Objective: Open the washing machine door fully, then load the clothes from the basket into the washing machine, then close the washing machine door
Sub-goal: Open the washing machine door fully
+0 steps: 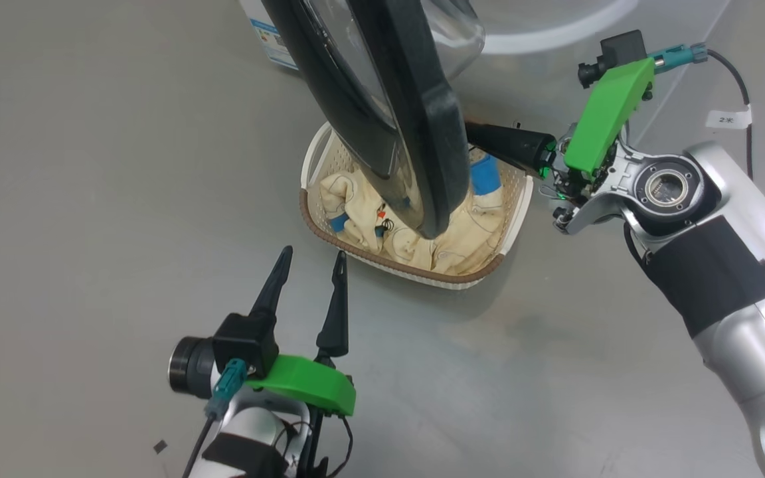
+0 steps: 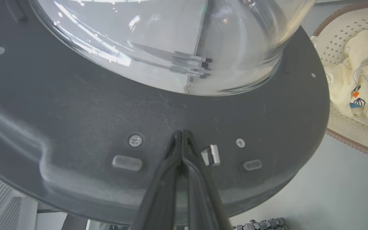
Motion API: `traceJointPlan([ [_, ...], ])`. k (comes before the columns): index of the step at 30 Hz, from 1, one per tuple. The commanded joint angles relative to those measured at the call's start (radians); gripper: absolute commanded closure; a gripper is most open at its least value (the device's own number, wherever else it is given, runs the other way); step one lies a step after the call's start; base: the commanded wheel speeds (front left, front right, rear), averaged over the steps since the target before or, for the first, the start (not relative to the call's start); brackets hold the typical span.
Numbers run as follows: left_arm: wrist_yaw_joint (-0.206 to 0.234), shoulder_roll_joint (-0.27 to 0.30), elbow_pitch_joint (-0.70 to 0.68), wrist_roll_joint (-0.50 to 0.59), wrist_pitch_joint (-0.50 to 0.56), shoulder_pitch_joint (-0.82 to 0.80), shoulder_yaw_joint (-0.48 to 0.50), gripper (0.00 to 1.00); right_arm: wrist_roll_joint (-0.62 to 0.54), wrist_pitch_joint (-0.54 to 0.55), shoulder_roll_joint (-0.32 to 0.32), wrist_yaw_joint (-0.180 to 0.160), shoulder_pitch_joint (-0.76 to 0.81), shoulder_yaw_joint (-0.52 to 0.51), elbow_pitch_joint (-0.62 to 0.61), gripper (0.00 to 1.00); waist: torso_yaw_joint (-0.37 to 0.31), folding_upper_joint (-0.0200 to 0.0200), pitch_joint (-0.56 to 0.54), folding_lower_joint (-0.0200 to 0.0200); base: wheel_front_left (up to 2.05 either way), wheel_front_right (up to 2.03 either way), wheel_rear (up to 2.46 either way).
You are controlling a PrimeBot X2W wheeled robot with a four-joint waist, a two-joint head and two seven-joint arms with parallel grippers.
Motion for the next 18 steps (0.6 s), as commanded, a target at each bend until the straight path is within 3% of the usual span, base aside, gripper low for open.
traceJointPlan([
  [1,0.001,0.015,-0.024,0.005,-0.014,0.001,0.028,0.0,0.012,0.011,0.033,0.003,0.003,0.006,-0.043,1.0,0.001,-0.0001,0.001,0.0,0.0,0.0,0.0],
  [18,0.007,0.015,-0.028,-0.003,-0.014,-0.005,0.016,0.0,0.027,0.048,0.07,0.003,0.036,0.041,-0.102,1.0,0.016,-0.0001,0.01,0.0,0.0,0.0,0.0],
])
